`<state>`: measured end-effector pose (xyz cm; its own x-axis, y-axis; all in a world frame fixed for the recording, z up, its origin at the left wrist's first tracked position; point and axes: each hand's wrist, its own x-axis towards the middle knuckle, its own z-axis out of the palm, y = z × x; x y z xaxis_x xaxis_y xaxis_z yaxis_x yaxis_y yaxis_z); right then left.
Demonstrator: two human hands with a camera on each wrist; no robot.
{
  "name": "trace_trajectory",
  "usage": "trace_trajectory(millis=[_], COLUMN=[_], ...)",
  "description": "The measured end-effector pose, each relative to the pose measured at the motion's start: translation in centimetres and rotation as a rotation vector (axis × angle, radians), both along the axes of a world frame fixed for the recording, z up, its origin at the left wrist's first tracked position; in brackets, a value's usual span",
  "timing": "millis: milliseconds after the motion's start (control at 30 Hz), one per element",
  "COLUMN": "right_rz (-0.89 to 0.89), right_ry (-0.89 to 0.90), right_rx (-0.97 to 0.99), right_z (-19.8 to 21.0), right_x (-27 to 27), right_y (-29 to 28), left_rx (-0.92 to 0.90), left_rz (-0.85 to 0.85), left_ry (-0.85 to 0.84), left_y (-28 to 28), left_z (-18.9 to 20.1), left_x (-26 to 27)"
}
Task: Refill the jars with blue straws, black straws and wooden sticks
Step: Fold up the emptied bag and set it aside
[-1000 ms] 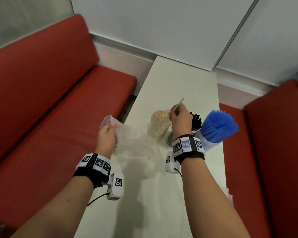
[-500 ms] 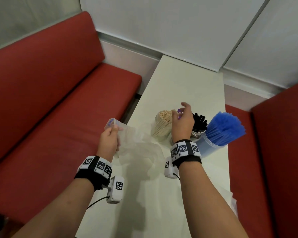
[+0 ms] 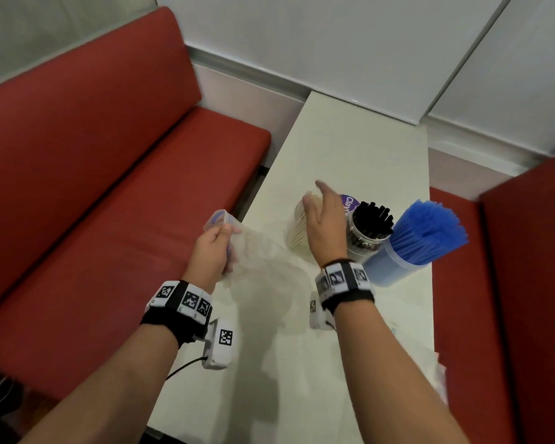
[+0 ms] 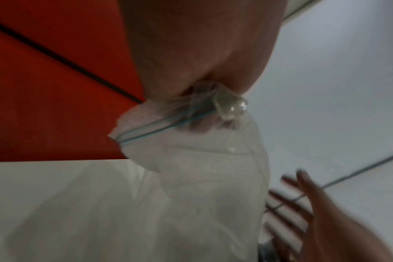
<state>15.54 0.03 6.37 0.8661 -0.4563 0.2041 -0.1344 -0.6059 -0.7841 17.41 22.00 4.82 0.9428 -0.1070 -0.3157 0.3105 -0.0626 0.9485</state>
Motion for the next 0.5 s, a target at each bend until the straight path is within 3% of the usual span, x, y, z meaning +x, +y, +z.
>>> trace_trajectory(millis=[67, 133, 200, 267, 333, 400, 500], right_rz=[0.105, 0.219, 0.213, 0.115, 0.012, -0.008, -0.052], right_ry=[0.142, 0.472, 0.608, 0.496, 0.366, 0.257, 0.167], right_rx=[0.298, 0.343, 0.383, 0.526, 0.574, 0.539, 0.413], right_z=[-0.6, -2.1, -3.6, -4.5, -3.5, -1.6, 1.0], right_x=[-3.6, -7.7, -10.3, -11.2, -11.7, -12.7, -14.9], right_y=[-0.5, -1.1, -1.3, -1.4, -2.6, -4.5, -6.7], left_rx=[-0.062, -0.127, -0.14, -0.151, -0.285, -0.41, -0.264], left_rz=[0.024, 0.027, 0.022, 0.053, -0.021, -0.272, -0.639], left_ry=[0.023, 0.054, 0.068, 0.079, 0.095, 0.128, 0.015], left_y=[0.1, 0.2, 0.0, -0.3, -0.3, -0.2, -1.2], left_z=[0.9, 1.8, 2.7, 3.5, 4.1, 4.9, 5.6], left_x=[0.7, 1.4, 1.7, 1.7, 1.5, 0.9, -1.1])
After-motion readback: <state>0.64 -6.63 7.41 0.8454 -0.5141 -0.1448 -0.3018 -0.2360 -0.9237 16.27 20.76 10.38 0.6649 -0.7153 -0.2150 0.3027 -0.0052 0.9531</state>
